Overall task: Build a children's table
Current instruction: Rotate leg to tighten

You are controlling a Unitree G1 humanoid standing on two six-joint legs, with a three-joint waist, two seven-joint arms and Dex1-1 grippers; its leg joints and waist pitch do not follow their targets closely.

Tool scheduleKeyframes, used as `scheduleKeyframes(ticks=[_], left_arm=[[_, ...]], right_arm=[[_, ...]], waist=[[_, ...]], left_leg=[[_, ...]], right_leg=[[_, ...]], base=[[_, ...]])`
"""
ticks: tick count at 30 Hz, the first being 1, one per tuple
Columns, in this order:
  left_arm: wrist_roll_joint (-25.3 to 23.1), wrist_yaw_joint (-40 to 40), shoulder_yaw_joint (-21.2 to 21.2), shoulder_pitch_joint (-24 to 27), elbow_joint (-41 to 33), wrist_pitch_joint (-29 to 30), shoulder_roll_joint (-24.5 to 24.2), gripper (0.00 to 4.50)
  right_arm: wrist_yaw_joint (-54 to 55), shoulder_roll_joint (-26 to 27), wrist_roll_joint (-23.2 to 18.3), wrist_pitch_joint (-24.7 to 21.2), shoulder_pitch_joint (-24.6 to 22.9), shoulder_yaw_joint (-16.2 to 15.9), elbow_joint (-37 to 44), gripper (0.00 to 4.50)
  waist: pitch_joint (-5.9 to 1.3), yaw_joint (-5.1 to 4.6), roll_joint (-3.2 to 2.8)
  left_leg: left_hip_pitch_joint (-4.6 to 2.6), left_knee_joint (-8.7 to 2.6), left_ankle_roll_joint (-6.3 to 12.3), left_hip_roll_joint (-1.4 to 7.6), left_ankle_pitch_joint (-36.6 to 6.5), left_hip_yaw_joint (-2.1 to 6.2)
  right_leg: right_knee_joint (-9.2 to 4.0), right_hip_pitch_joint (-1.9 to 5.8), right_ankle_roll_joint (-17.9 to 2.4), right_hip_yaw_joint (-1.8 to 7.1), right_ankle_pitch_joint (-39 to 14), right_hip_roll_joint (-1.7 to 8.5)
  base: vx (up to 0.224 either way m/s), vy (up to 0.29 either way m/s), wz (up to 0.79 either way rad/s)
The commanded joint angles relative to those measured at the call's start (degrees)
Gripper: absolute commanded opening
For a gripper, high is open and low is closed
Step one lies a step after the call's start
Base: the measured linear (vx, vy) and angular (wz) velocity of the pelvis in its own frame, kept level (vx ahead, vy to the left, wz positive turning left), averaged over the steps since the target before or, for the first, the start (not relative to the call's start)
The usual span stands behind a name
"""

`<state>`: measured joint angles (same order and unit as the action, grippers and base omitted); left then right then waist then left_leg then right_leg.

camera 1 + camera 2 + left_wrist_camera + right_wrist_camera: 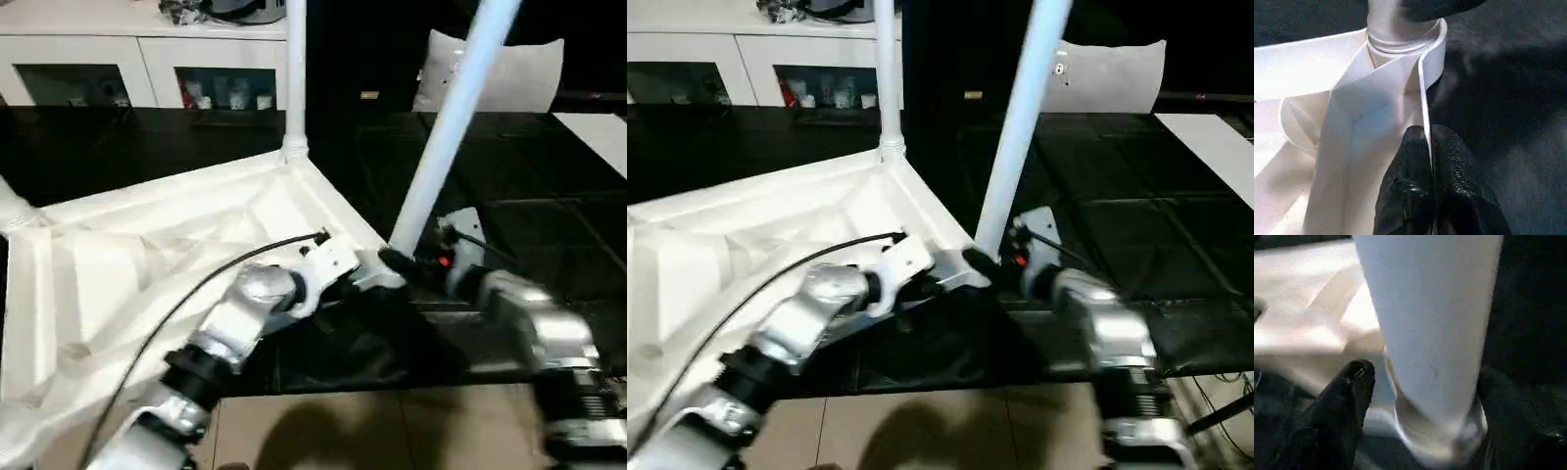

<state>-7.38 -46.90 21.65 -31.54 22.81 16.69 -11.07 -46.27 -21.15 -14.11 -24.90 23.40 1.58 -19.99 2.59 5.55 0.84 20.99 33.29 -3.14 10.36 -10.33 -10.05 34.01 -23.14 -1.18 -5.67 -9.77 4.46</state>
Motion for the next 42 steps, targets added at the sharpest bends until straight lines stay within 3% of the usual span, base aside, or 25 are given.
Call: scheduleKeyframes(ticks=[1, 6, 13, 19, 25, 30, 36, 39, 40, 42], left_arm=[[-0.28, -3.95, 1.72, -0.04, -0.25, -3.89, -1.60, 0.00], [0.56, -13.56, 4.38, 0.37, 0.05, -11.17, -7.26, 0.00], [2.46, -24.75, 6.32, 0.05, 1.04, -17.88, -12.11, 0.00], [3.79, -28.15, 6.73, -0.86, 1.56, -19.47, -12.61, 0.00], [4.00, -28.68, 6.55, -1.04, 2.54, -20.33, -11.92, 0.00], [4.33, -28.88, 6.23, -0.91, 2.78, -20.25, -11.72, 0.00], [6.22, -24.16, 3.31, 0.29, 1.15, -13.55, -9.47, 0.00], [7.05, -18.50, 1.09, 1.24, -1.15, -7.55, -6.73, 0.00], [7.57, -14.07, -0.38, 1.76, -2.46, -3.76, -4.15, 0.00], [7.68, -11.86, -1.01, 1.91, -2.96, -1.95, -2.79, 0.00]], right_arm=[[-4.48, -1.72, -0.43, 0.56, -0.43, -1.14, 2.10, 3.95], [-16.27, -7.82, -0.34, 6.76, -0.82, -3.75, 2.10, 3.95], [-29.55, -11.63, -3.45, 6.45, -1.15, -6.45, 2.51, 3.48], [-34.60, -12.54, -4.64, 5.60, -1.88, -8.92, 3.94, 2.87], [-37.20, -12.40, -5.36, 3.87, -2.78, -10.72, 5.47, 2.46], [-37.85, -12.71, -5.83, 3.45, -3.15, -10.91, 5.94, 2.14], [-31.62, -9.47, -8.71, -1.33, -5.38, -8.05, 10.17, 2.06], [-21.39, -5.27, -6.87, -3.26, -6.21, -6.60, 11.36, 2.05], [-13.57, -1.82, -4.43, -2.92, -5.33, -5.42, 8.27, 2.04], [-9.66, 0.01, -3.60, -3.32, -4.67, -4.61, 6.56, 2.04]], waist=[[-3.43, 0.53, 0.44], [-3.42, 1.13, 0.42], [-3.39, 2.49, 0.51], [-3.47, 3.25, 0.39], [-3.42, 3.61, 0.55], [-3.52, 3.95, 0.61], [-3.45, 4.00, 0.47], [-3.01, 3.32, 0.52], [-2.76, 2.60, 0.60], [-2.77, 1.97, 0.62]], left_leg=[[-0.31, -3.49, 3.59, 2.95, -10.56, 0.93], [-0.56, -3.52, 3.32, 3.22, -11.58, 0.94], [-0.72, -3.47, 3.31, 3.48, -12.20, 0.82], [-0.76, -3.46, 3.02, 3.59, -11.97, 0.82], [-0.84, -3.49, 2.32, 3.54, -12.60, 0.86], [-0.79, -3.44, 2.45, 3.57, -11.55, 0.88], [-0.81, -3.56, 2.05, 3.61, -11.98, 0.89], [-0.87, -3.85, 0.80, 3.31, -14.65, 1.13], [-1.12, -3.92, -0.25, 3.02, -16.99, 1.34], [-1.23, -3.87, -0.60, 2.79, -18.08, 1.56]], right_leg=[[-4.59, 3.43, -8.65, 3.22, -15.44, 4.76], [-4.38, 3.19, -9.48, 3.24, -15.47, 4.84], [-4.23, 3.13, -9.84, 3.25, -16.68, 4.92], [-3.99, 3.05, -10.49, 3.30, -15.76, 4.98], [-4.28, 3.01, -9.36, 3.29, -18.53, 5.05], [-4.08, 2.98, -9.25, 3.31, -17.51, 5.02], [-4.21, 2.97, -9.10, 3.37, -17.85, 5.05], [-4.94, 2.81, -7.73, 3.14, -24.12, 5.20], [-5.71, 2.69, -5.67, 2.81, -30.26, 5.34], [-6.22, 2.72, -4.25, 2.46, -33.33, 5.36]], base=[[0.000, 0.000, 0.00], [0.000, 0.000, 0.00], [0.000, 0.000, 0.00], [0.000, 0.000, 0.00], [0.000, 0.000, 0.00], [0.000, 0.000, 0.00], [0.000, 0.000, 0.00], [0.000, 0.000, 0.00], [0.000, 0.000, 0.00], [0.000, 0.000, 0.00]])
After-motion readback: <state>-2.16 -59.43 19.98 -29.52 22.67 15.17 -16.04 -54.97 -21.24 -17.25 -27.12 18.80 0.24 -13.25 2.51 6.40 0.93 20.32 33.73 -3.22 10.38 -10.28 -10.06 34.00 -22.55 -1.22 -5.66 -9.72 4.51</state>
